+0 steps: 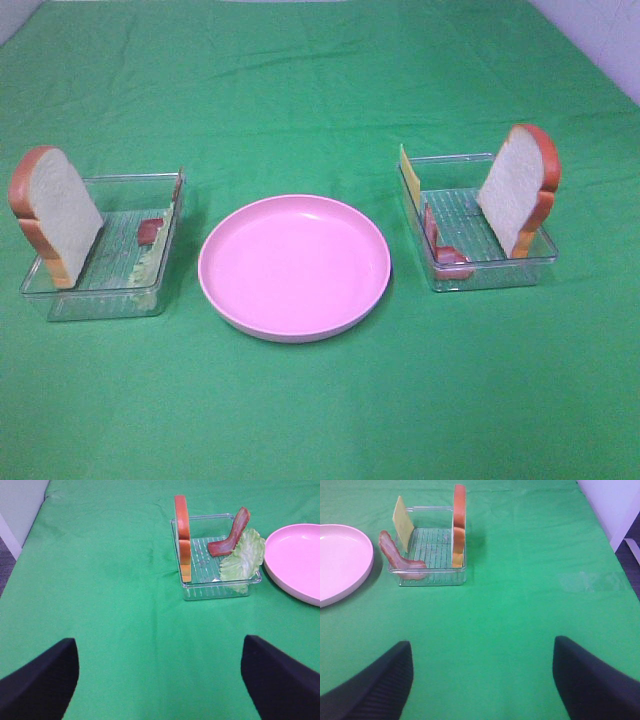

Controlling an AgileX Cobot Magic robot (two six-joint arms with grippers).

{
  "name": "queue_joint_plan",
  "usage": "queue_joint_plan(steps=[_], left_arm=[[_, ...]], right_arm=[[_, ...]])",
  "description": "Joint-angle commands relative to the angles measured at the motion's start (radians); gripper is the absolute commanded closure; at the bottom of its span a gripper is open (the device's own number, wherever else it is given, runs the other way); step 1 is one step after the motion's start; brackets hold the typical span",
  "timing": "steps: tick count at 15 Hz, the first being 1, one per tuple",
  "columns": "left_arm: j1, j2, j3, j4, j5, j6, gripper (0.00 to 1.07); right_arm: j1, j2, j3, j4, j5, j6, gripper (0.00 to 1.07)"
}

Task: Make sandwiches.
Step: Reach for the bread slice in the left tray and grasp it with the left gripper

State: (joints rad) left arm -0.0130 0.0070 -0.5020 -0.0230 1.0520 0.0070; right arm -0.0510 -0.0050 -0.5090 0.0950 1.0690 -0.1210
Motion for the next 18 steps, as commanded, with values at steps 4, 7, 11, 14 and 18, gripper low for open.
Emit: queue_joint_plan(steps=[4, 7, 11, 14, 18], left_arm=[[0.000, 0.003, 0.002, -0.002, -0.007, 0.003, 0.24], [0.000, 0.003, 0.002, -0.002, -0.007, 0.003, 0.24], [0.000, 0.003, 0.002, -0.002, -0.007, 0.003, 0.24], [0.000, 0.003, 0.002, -0.002, -0.007, 0.003, 0.24], [0.000, 0.003, 0.002, -0.002, -0.007, 0.003, 0.24]], right_arm=[[-0.004, -0.013, 0.002, -0.001, -0.009, -0.008, 0.34], [-0.004, -0.013, 0.002, -0.001, -0.009, -0.008, 0.34], [-0.004, -0.013, 0.002, -0.001, -0.009, -0.008, 0.34], [-0.004, -0.013, 0.002, -0.001, -0.009, -0.008, 0.34], [-0.004, -0.013, 0.002, -0.001, -0.009, -0.008, 0.34]])
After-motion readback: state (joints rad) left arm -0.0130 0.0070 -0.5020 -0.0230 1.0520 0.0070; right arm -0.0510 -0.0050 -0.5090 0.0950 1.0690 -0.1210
